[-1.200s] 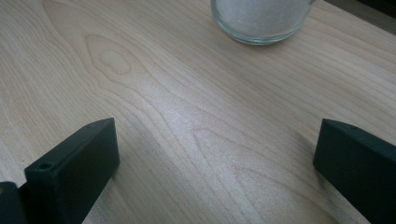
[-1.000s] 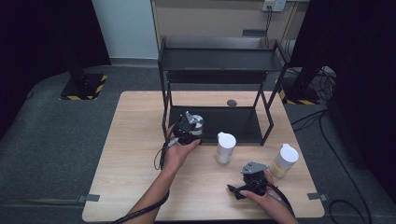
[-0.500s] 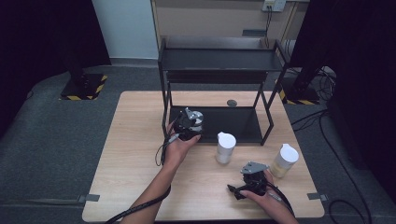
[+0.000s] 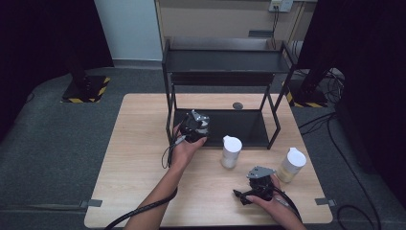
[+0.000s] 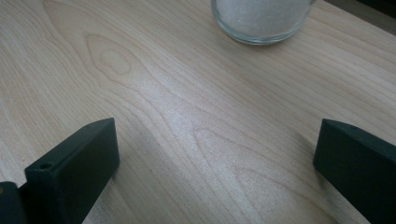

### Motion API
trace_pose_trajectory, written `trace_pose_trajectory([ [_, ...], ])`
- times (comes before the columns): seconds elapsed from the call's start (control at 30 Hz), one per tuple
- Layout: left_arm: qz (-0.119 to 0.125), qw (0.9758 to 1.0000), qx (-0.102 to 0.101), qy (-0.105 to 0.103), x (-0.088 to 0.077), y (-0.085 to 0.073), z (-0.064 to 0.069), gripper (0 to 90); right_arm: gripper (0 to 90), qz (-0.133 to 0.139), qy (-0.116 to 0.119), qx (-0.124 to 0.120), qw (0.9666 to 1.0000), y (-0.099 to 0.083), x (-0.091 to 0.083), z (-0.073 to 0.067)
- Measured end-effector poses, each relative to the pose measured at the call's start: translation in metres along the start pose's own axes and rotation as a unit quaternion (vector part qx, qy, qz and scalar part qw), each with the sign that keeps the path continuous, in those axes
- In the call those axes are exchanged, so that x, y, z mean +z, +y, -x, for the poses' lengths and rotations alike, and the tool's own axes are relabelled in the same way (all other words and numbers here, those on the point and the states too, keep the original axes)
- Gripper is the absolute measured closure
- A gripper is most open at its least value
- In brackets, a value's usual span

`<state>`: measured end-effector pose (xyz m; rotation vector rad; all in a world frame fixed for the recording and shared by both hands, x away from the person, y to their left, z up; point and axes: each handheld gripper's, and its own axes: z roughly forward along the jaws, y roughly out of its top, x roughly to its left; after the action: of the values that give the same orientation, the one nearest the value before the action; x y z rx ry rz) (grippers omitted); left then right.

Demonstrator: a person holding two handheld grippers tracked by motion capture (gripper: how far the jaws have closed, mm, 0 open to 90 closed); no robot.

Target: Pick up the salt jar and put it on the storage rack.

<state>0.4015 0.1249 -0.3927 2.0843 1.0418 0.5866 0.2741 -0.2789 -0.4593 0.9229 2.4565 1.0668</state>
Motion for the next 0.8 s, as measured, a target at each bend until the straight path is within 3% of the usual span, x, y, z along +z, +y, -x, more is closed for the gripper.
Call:
trace_pose_trajectory([
  [0.27,-0.013,0.9998,-0.012,0.006,0.009,0.000,-0.001,30.1,0.9,0.000,0.000,-0.001,1.0000,0.000,0.000,0.000],
  [0.5,-0.011,0.9998,-0.015,0.006,0.014,0.000,-0.004,30.1,0.9,-0.001,0.002,-0.002,1.0000,0.000,0.000,0.001],
  [0.8,-0.014,0.9993,-0.035,0.005,0.021,-0.001,-0.006,30.1,0.9,-0.001,0.003,-0.003,1.0000,0.000,0.000,0.001],
])
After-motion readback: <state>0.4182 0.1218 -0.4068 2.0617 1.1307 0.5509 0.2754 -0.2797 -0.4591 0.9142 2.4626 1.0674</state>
